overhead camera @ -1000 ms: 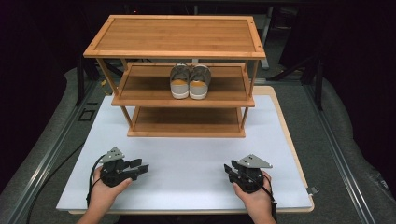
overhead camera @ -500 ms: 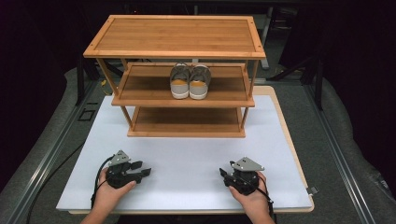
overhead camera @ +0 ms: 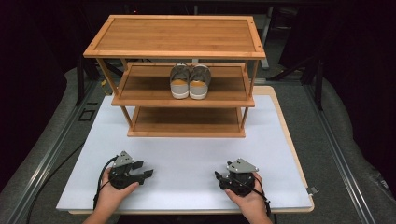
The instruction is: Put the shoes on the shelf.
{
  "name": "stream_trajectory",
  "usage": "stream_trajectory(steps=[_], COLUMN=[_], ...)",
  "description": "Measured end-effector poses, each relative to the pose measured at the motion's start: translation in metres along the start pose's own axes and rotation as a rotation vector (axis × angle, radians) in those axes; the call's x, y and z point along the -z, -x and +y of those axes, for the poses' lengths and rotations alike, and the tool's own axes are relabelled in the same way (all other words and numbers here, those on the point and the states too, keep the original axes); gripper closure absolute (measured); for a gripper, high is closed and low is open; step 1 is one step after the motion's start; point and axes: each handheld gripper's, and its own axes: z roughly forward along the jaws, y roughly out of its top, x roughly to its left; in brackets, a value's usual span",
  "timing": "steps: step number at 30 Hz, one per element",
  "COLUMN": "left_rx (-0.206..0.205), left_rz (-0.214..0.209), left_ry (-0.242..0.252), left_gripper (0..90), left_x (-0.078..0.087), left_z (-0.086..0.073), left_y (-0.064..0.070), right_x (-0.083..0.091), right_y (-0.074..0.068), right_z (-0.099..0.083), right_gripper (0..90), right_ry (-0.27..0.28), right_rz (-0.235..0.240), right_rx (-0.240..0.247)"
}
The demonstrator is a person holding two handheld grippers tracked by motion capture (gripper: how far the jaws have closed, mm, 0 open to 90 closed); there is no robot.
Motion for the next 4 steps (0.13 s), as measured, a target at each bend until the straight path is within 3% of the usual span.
stream_trajectory(steps=[4], left_rx=[0.029], left_rz=[0.026], left_ry=[0.010], left_gripper=[39.5], left_x=[0.0010], left_z=[0.0008], left_y=[-0.0005], right_x=[0.0001], right_y=[-0.0006], right_z=[0.0014], right_gripper=[32.3], right_ry=[-0.008], right_rz=[0.002], right_rx=[0.004])
